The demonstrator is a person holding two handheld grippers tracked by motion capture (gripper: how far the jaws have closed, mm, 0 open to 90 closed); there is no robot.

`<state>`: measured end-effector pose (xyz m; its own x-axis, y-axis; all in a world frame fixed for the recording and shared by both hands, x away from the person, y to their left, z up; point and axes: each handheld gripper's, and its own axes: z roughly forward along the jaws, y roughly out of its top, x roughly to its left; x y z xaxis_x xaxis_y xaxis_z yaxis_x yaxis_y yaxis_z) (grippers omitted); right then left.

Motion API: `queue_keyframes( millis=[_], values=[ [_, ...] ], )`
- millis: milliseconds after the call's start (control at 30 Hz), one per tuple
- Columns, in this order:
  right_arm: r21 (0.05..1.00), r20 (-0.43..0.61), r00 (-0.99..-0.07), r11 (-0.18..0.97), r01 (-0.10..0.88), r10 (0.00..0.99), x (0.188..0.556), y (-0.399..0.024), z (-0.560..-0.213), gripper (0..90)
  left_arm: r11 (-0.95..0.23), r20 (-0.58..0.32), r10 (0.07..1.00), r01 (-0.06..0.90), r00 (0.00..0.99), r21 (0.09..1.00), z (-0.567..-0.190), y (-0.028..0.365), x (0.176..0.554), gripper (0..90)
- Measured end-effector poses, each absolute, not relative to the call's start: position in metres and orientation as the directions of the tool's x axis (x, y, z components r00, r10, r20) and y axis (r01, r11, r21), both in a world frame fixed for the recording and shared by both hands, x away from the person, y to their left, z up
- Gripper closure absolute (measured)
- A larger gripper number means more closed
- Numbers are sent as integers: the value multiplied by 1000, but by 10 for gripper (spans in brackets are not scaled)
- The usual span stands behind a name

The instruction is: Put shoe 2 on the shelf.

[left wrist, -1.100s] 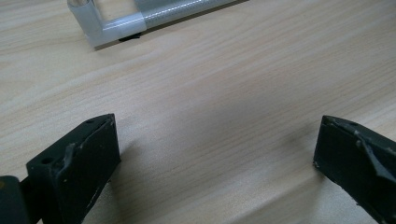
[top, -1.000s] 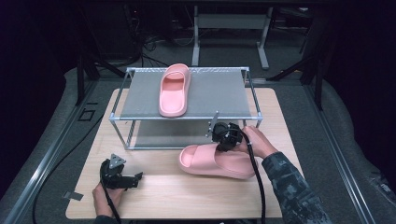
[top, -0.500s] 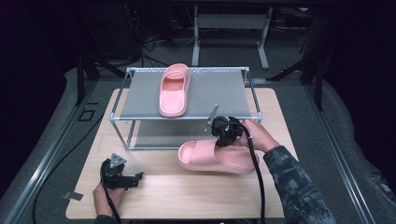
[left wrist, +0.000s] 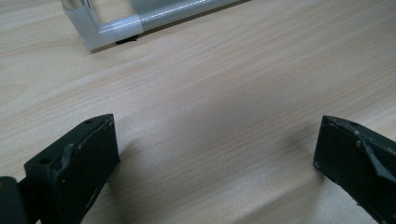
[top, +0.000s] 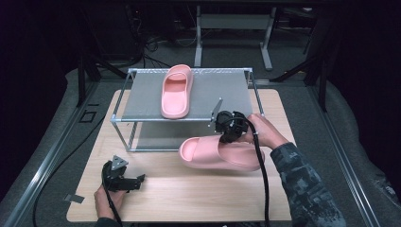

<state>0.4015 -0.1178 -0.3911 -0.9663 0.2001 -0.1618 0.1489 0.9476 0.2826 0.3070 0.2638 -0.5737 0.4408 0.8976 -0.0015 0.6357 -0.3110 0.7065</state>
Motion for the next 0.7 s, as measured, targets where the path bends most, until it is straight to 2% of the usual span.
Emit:
queue_keyframes(
  millis=[700],
  values=[
    [271,-184,-966,955,125,179,400,-122,-342,825,-311,-2,897,635,442,707,-574,264,307,0]
  ],
)
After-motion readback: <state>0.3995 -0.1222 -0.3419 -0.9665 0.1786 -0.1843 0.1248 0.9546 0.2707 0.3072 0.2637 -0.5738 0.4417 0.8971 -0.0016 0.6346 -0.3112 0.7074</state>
